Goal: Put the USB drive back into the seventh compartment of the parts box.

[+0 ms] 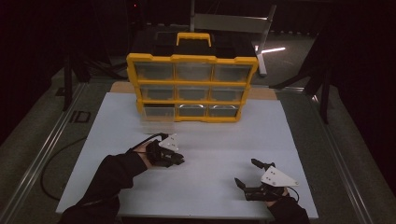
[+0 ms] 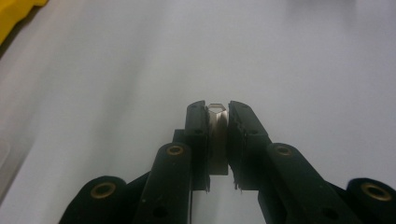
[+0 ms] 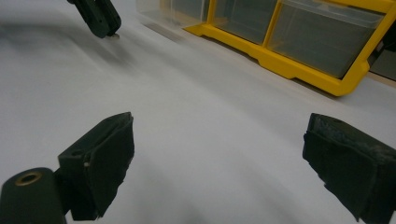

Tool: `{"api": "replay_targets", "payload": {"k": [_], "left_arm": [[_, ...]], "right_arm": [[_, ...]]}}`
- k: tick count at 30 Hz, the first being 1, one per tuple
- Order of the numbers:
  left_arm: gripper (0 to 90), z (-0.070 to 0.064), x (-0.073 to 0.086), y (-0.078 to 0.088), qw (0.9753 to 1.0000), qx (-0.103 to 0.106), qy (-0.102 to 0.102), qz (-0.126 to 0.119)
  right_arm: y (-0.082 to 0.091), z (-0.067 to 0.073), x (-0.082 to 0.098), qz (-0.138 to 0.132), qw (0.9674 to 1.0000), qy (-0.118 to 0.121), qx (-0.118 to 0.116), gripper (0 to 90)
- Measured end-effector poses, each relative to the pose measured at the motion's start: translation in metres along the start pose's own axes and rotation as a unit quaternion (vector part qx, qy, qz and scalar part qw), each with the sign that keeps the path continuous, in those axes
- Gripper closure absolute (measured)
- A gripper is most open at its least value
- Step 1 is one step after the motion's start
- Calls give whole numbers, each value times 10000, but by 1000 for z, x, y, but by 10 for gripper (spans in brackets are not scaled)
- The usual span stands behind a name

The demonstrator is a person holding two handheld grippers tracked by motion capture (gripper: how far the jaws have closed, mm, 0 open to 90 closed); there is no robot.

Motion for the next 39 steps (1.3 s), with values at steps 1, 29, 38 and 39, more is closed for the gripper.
{"api": "replay_targets", "payload": {"k": [1,29,38,39], "left_arm": [[795,1,-1,1,10000,-17,-20,12],[795,18,-15,33,9998,-147,38,-130],[795,24,-18,40,9997,-211,49,-134],[795,24,-18,40,9997,-211,49,-134]], "right_arm": [[0,0,0,1,10000,11,5,91],[0,-1,0,6,10000,-5,1,91],[0,0,0,10,10000,-1,2,91],[0,0,0,21,10000,-2,15,91]]}}
Point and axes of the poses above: each handheld gripper's, and its own axes: y roughly backward along the jaws, x roughly out of its underside, z roughly to its left, the point moved 1 cm from there along -y, roughly forward along the jaws, and after that the axes turned 15 degrees about -x, right-handed, at the moved point
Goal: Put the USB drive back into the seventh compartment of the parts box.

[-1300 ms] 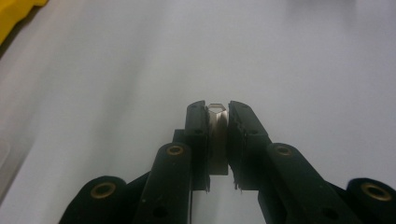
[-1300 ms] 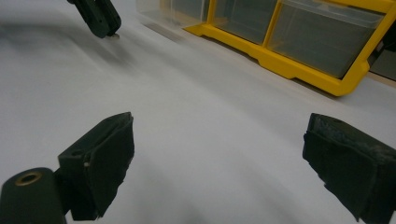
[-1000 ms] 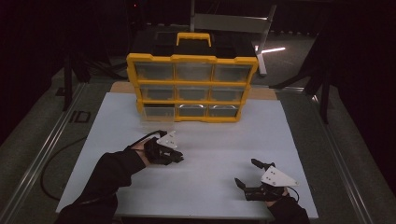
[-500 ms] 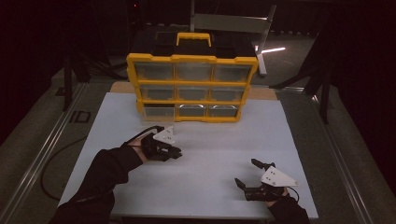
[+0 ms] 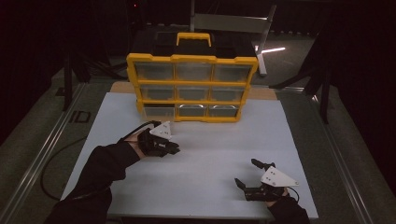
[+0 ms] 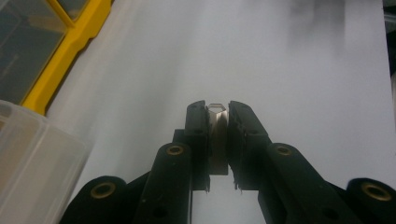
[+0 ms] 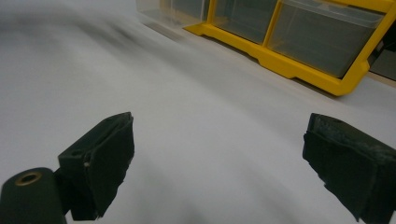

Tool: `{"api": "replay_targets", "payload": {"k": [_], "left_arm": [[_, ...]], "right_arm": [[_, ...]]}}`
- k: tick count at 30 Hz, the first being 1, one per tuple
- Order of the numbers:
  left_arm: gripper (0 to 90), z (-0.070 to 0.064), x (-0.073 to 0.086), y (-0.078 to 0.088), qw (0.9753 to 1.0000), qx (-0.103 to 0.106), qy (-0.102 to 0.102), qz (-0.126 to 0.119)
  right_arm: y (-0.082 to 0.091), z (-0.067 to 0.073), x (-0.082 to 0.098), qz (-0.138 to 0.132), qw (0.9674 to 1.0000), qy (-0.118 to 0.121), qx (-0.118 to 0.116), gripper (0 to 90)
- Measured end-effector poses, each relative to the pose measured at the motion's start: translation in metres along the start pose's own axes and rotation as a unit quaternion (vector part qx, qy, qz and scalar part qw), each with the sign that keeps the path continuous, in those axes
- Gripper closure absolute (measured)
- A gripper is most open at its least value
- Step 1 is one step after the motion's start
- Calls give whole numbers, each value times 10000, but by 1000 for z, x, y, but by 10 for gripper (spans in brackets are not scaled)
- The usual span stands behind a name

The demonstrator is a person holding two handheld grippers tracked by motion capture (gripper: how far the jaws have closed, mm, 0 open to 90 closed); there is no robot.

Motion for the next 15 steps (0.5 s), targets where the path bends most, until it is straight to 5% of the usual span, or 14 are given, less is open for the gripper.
{"api": "replay_targets", "payload": {"k": [15], "left_arm": [[795,16,-3,18,9997,-186,124,-29]], "right_arm": [[1,0,0,-18,10000,-1,-12,91]]}}
Point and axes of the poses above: each handheld gripper's, and its own axes: y roughly backward along the jaws, x roughly out of its underside, z roughly to its left, the point moved 1 cm from there along -y, roughly forward along the jaws, and after that the axes turned 15 degrees about -x, right-handed, at the moved point
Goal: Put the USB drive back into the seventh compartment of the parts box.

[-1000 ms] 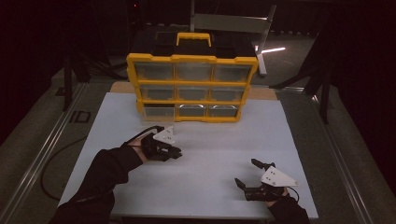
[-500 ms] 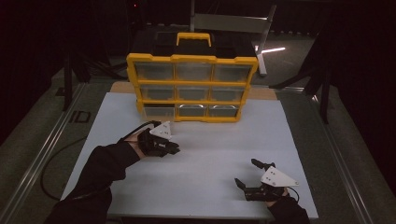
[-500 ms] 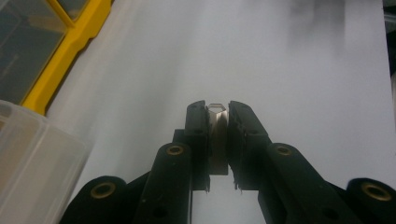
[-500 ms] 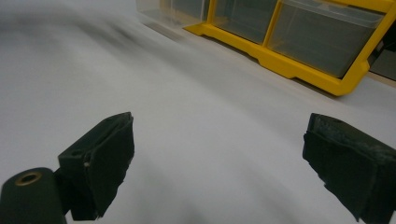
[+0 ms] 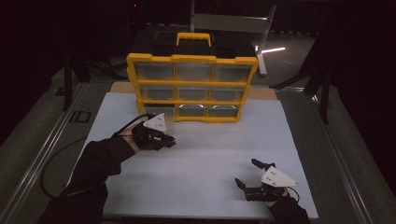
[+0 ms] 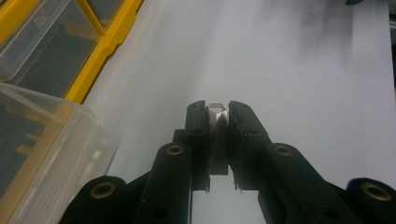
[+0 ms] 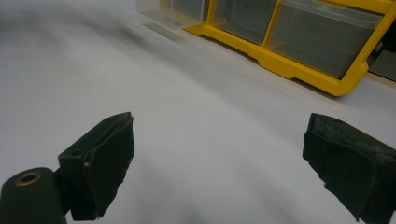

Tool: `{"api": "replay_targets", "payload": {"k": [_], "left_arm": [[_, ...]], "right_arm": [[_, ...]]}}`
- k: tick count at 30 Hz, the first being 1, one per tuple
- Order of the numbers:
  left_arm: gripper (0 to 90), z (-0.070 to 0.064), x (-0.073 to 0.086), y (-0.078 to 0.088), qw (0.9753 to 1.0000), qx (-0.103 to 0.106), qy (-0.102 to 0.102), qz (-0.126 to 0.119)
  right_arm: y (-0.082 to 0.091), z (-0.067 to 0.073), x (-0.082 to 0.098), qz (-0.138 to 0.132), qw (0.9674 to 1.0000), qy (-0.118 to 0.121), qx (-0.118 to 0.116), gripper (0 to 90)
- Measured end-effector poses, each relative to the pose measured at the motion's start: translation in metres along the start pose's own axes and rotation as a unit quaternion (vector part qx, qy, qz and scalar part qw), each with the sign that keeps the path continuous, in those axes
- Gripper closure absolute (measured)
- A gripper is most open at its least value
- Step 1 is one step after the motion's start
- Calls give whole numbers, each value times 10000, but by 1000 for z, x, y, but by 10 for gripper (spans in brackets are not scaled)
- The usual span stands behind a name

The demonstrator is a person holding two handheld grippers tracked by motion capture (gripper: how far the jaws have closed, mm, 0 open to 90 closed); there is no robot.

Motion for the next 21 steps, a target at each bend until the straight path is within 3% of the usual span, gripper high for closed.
{"api": "replay_targets", "payload": {"k": [13,21], "left_arm": [[795,17,-1,10,9996,-144,242,-41],[795,33,-3,17,9984,-367,433,-29]], "right_arm": [[-1,-1,0,-2,10000,-12,0,91],[0,0,0,8,10000,7,1,91]]}}
Point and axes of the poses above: each handheld gripper's, and its own axes: y roughly backward along the jaws, x roughly out of its underside, z roughly to its left, the point moved 1 cm from there along -y, roughly forward along the jaws, and after that the axes turned 15 degrees about -x, right-handed, at the moved point
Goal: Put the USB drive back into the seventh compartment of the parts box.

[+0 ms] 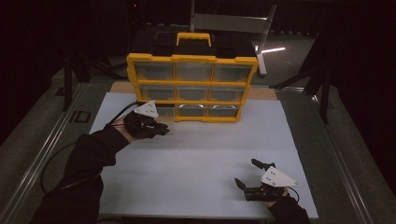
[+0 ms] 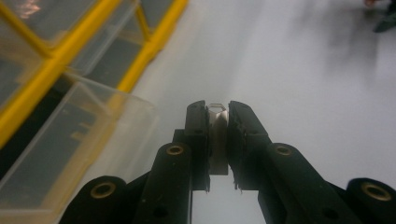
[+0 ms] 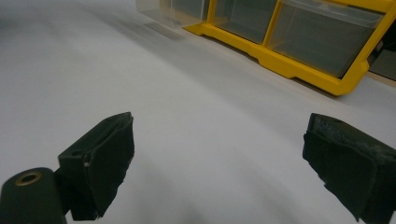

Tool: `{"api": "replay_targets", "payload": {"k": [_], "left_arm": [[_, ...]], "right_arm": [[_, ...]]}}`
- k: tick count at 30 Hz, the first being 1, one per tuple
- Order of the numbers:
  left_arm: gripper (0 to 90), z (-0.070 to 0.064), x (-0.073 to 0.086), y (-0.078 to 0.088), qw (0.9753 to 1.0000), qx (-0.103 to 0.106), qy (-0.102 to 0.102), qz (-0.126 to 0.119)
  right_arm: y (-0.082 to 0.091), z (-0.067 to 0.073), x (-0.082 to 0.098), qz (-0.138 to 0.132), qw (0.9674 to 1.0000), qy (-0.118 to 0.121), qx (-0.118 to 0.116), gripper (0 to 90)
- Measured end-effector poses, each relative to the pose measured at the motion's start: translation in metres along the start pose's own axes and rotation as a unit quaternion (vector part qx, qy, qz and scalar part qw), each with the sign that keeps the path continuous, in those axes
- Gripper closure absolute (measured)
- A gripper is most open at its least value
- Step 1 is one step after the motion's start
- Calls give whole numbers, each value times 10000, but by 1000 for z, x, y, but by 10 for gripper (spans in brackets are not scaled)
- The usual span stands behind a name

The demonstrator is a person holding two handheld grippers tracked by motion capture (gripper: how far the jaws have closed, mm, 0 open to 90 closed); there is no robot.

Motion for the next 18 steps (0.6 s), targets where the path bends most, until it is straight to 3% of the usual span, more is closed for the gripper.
{"api": "replay_targets", "payload": {"k": [8,18], "left_arm": [[794,11,0,2,9995,-131,274,2],[795,19,1,3,9986,-346,390,61]], "right_arm": [[0,-1,1,-5,10000,-16,-4,91],[0,0,0,5,10000,7,-7,92]]}}
Point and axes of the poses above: each handheld gripper's, and its own axes: y roughly backward along the jaws, x roughly out of its underside, z roughly to its left, the point moved 1 cm from there along -y, roughly forward along the jaws, and after that the axes turned 15 degrees about -x, right-handed, at the moved point
